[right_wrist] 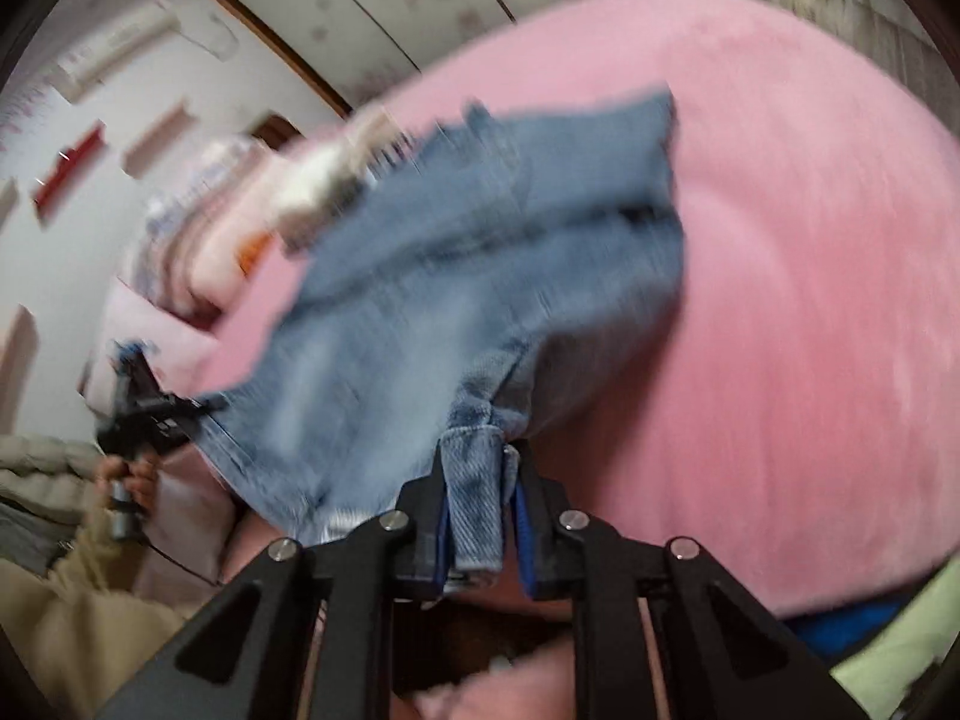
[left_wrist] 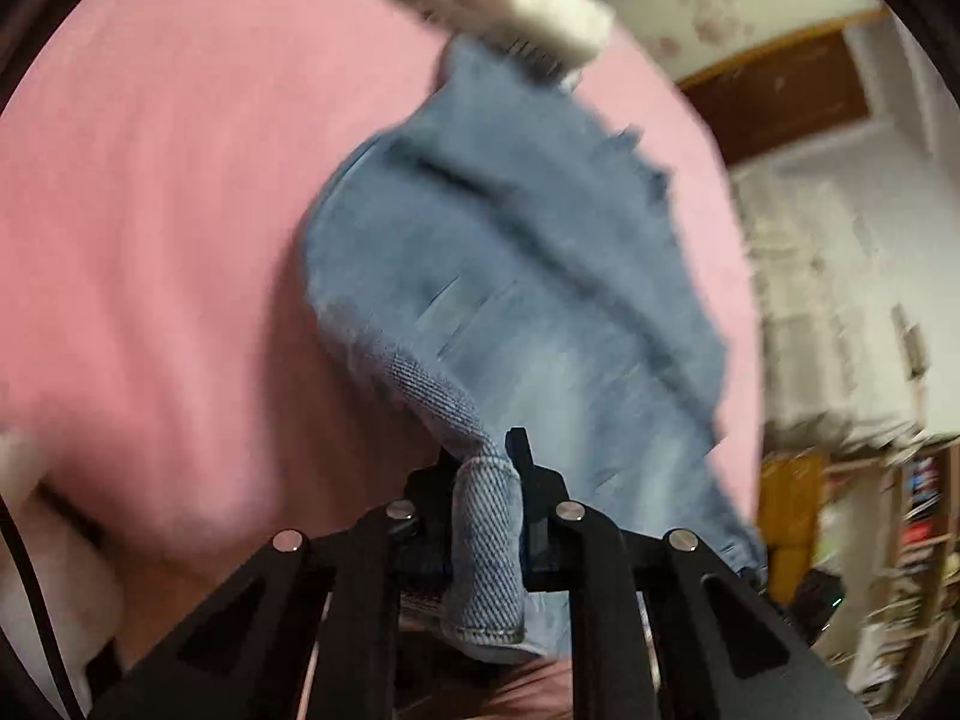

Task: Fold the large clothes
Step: 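Lift the hem with both tools and fold it up toward the collar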

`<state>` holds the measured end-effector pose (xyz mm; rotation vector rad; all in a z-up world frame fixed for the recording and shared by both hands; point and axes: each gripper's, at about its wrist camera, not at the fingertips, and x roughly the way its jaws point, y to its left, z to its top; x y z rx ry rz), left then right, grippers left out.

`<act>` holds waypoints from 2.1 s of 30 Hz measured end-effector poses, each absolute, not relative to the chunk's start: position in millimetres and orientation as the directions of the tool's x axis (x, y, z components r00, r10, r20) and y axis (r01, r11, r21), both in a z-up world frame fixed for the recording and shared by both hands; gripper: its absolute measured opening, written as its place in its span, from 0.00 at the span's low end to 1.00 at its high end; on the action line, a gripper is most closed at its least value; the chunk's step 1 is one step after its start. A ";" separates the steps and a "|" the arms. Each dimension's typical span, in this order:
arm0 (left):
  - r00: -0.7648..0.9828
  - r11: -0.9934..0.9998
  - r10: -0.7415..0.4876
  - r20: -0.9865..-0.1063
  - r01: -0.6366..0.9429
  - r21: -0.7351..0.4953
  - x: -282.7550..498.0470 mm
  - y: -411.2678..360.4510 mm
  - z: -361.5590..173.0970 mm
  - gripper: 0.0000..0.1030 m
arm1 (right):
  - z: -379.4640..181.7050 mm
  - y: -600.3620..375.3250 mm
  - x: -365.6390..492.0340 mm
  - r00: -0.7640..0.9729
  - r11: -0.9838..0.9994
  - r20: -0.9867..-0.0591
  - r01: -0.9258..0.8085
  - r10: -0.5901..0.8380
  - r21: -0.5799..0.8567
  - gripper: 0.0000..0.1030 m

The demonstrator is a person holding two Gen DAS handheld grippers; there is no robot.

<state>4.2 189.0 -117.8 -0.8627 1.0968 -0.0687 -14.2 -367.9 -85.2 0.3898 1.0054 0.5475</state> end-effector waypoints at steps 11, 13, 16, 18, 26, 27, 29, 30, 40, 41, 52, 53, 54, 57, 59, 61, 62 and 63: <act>0.652 0.573 -0.373 -0.660 -0.397 -0.717 171.0 226.6 -73.5 0.13 | -34.9 -382.1 172.8 0.590 0.732 -0.558 -0.086 0.584 0.675 0.15; 0.638 0.592 -0.372 -0.675 -0.397 -0.701 212.0 227.1 -84.3 0.20 | -49.2 -379.4 218.3 0.588 0.744 -0.593 -0.023 0.550 0.667 0.18; 0.587 0.635 -0.299 -0.753 -0.467 -0.616 251.0 231.1 -105.5 0.42 | -78.1 -371.8 269.0 0.567 0.793 -0.682 0.081 0.462 0.604 0.39; 0.560 0.656 -0.278 -0.780 -0.482 -0.580 266.8 230.7 -119.9 0.54 | -97.0 -367.0 289.6 0.548 0.805 -0.711 0.110 0.440 0.583 0.48; 0.464 0.819 -0.250 -0.850 -0.368 -0.441 295.7 216.5 -154.4 0.58 | -133.1 -362.2 316.0 0.531 0.879 -0.766 0.081 0.361 0.470 0.50; 0.457 0.842 -0.247 -0.854 -0.336 -0.423 297.9 212.0 -156.1 0.58 | -136.9 -360.6 318.3 0.519 0.892 -0.779 0.066 0.352 0.447 0.50; 0.435 0.911 -0.209 -0.876 -0.240 -0.336 303.6 198.6 -160.3 0.58 | -144.3 -356.3 322.0 0.498 0.914 -0.801 0.042 0.331 0.403 0.50; 0.422 0.936 -0.185 -0.887 -0.199 -0.290 306.2 192.8 -162.6 0.58 | -148.2 -354.6 323.1 0.489 0.924 -0.810 0.018 0.324 0.381 0.50; 0.399 0.980 -0.105 -0.911 -0.116 -0.164 333.9 185.5 -185.0 0.58 | -169.3 -348.3 325.5 0.473 0.944 -0.821 -0.076 0.319 0.322 0.52; 0.406 0.981 -0.097 -0.909 -0.114 -0.156 335.8 186.3 -185.2 0.58 | -170.2 -347.1 325.6 0.475 0.944 -0.820 -0.080 0.319 0.321 0.55; 0.410 0.951 -0.235 -0.881 -0.092 -0.296 348.5 205.3 -199.5 0.59 | -179.1 -319.4 329.0 0.484 0.964 -0.834 -0.162 0.265 0.211 0.78; 0.415 0.941 -0.252 -0.874 -0.104 -0.321 348.4 209.4 -200.5 0.59 | -179.0 -319.3 329.9 0.484 0.964 -0.834 -0.161 0.265 0.213 0.78; 0.424 0.934 -0.259 -0.868 -0.119 -0.337 348.3 212.2 -200.6 0.58 | -178.9 -320.1 330.6 0.482 0.963 -0.834 -0.159 0.270 0.219 0.76; 0.443 0.931 -0.240 -0.864 -0.146 -0.333 344.8 210.6 -196.5 0.37 | -175.0 -326.5 329.7 0.496 0.962 -0.825 -0.142 0.271 0.231 0.46; 0.469 0.945 -0.194 -0.862 -0.147 -0.292 336.3 203.3 -189.4 0.27 | -171.3 -333.4 326.6 0.500 0.958 -0.817 -0.131 0.287 0.255 0.29; 0.488 0.965 -0.137 -0.862 -0.130 -0.227 327.2 192.5 -180.4 0.22 | -165.6 -334.9 319.1 0.515 0.962 -0.812 -0.138 0.274 0.237 0.16; 0.504 0.974 -0.099 -0.858 -0.127 -0.187 321.8 186.5 -174.5 0.21 | -162.9 -333.9 315.1 0.525 0.965 -0.810 -0.140 0.260 0.220 0.15; 0.524 0.980 -0.064 -0.849 -0.127 -0.153 315.9 181.6 -167.1 0.20 | -158.1 -331.2 308.3 0.541 0.970 -0.805 -0.143 0.242 0.195 0.14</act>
